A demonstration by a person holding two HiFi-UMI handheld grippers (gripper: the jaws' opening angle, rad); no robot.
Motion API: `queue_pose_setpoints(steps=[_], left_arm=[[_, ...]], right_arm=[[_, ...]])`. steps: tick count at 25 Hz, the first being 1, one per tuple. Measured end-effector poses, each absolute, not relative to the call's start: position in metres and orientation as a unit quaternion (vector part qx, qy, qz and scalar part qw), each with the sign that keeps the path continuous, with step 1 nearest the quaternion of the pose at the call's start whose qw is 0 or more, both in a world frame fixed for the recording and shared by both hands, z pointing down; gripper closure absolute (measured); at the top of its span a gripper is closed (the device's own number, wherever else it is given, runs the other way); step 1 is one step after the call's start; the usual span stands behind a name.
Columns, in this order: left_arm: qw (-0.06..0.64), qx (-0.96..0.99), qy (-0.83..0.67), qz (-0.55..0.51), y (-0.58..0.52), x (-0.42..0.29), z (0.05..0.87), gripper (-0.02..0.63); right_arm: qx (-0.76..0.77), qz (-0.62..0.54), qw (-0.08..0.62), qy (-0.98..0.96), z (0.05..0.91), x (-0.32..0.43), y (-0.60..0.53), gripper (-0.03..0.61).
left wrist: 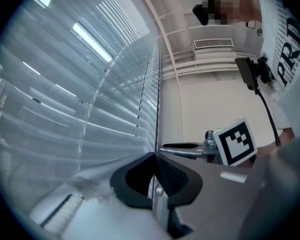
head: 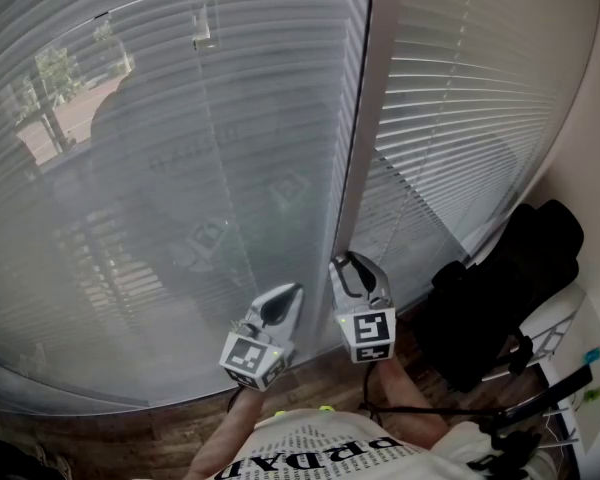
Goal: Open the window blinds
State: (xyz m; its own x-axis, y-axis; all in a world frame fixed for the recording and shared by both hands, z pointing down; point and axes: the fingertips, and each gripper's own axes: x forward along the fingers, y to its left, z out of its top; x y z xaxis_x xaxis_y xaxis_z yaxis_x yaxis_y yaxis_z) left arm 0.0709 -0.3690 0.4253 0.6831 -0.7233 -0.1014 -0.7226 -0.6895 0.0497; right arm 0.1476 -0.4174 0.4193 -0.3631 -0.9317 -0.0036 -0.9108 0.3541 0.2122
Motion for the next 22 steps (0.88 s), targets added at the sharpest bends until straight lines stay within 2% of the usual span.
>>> queue_pose_setpoints(steps=[5, 11, 22], left_arm=[[0.011, 0.918, -0.393, -0.051, -0.3688, 0.0716, 0.4262, 0.618], [0.006, 0.918, -0.392, -0.053, -0.3696, 0.0722, 0.4241, 0.618], [0.011, 0.92, -0.388, -0.053, -0.3679, 0.0737, 0.4259, 0.618]], right_arm=[[0.564, -0.025, 0.007, -0.825, 0.4198, 0.1521, -0.4199, 0.443], [0.562, 0.016, -0.022, -0.826, 0.4216, 0.1542, -0.4209, 0.443], [0.556, 0.04, -0.04, -0.829, 0.4228, 0.1549, -0.4215, 0.443]])
